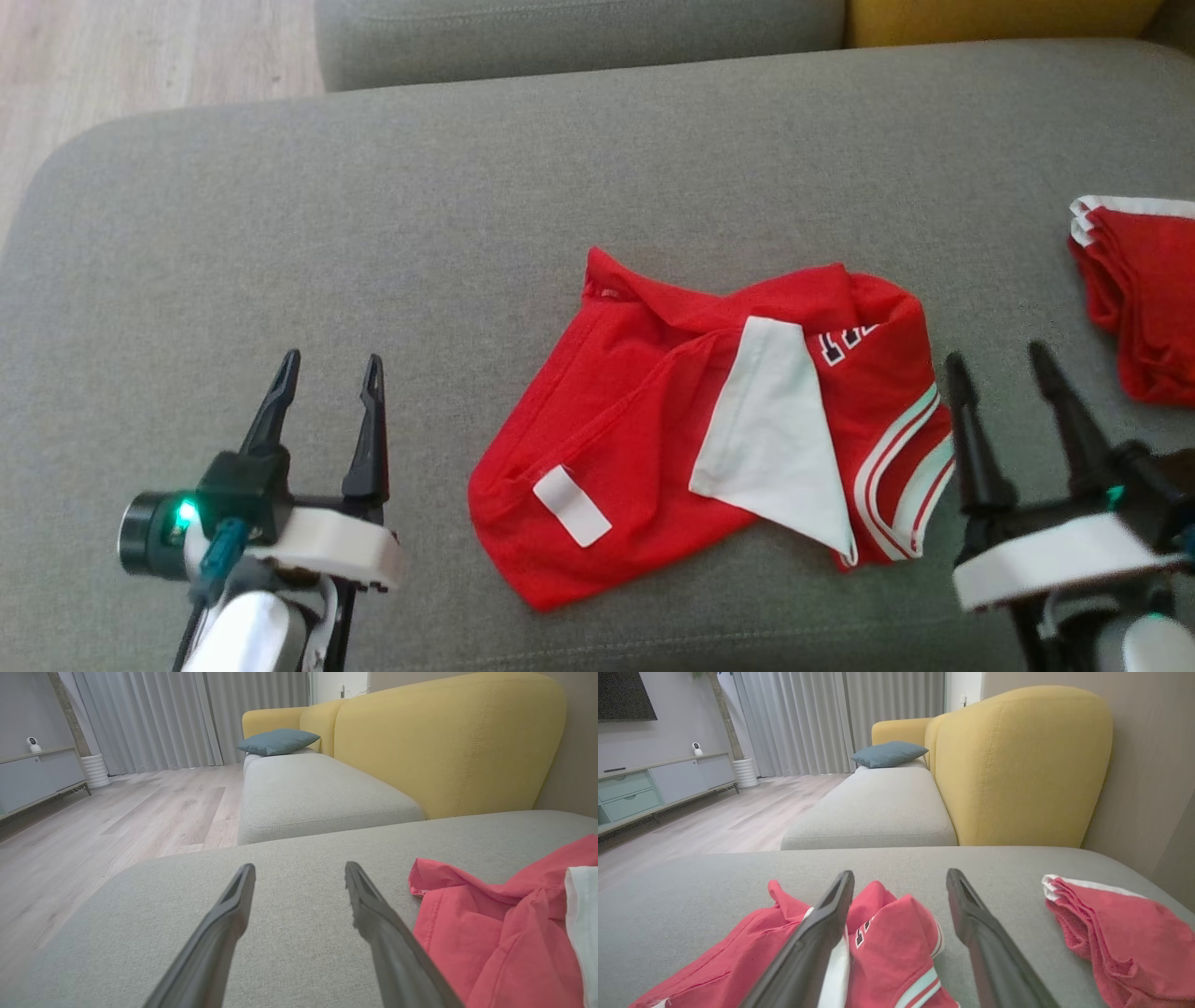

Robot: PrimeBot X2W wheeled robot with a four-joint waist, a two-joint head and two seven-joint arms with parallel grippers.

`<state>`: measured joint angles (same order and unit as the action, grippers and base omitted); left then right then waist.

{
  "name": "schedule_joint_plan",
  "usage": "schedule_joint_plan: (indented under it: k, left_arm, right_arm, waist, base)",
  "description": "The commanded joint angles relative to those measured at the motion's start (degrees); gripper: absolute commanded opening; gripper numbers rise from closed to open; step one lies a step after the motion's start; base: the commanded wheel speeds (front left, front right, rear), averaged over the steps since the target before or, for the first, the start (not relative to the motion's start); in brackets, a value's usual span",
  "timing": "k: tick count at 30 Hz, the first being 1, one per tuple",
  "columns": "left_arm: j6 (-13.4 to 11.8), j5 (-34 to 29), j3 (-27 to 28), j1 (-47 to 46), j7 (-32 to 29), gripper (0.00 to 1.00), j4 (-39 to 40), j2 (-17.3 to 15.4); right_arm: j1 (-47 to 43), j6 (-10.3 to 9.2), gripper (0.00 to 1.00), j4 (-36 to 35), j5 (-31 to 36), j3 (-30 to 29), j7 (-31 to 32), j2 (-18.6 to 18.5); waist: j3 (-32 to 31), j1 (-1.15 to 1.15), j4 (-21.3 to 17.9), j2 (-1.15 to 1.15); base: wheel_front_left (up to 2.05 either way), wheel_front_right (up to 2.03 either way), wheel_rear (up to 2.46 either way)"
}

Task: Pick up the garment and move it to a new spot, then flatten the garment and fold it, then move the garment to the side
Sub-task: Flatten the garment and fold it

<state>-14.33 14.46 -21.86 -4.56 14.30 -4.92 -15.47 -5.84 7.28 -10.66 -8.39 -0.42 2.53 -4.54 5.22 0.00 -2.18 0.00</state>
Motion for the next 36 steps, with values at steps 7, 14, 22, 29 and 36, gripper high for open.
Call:
schedule_joint_plan:
  k: [7, 14, 22, 29, 36]
  left_arm:
    - [-1.16, 0.35, 2.14, -0.38, 0.17, 1.00, 3.02, -1.55]
    - [-1.48, 0.51, 1.98, -0.48, 0.02, 1.00, 3.43, -1.63]
    - [-1.69, 0.62, 1.63, -0.70, 0.03, 1.00, 3.53, -1.64]
    - [-1.64, 0.61, 1.41, -1.69, 0.06, 1.00, 3.67, -1.63]
    - [-1.33, 0.24, 0.92, -3.90, 0.26, 1.00, 3.59, -1.11]
  right_arm:
    - [-0.05, 0.21, 1.00, -2.43, -1.34, 4.33, 0.51, -0.10]
    - [0.38, 0.21, 1.00, -1.90, -1.83, 4.56, 0.58, 0.07]
    - [0.63, 0.21, 1.00, -1.40, -2.18, 4.36, 1.01, 0.12]
    - [2.90, 0.21, 1.00, 1.34, -3.08, 3.06, 2.16, -1.59]
    - [9.11, 0.21, 1.00, 9.50, -5.63, 3.13, 3.35, -5.91]
  waist:
    - [-0.47, 0.00, 0.46, 0.00]
    - [-0.23, 0.00, 0.61, 0.00]
    - [-0.06, 0.00, 0.78, 0.00]
    - [1.27, 0.00, 1.32, 0.00]
    - [4.33, 0.00, 2.35, 0.00]
  base:
    - [0.00, 0.00, 0.00]
    - [0.00, 0.00, 0.00]
    - [0.00, 0.00, 0.00]
    - [0.00, 0.00, 0.00]
    - [0.00, 0.00, 0.00]
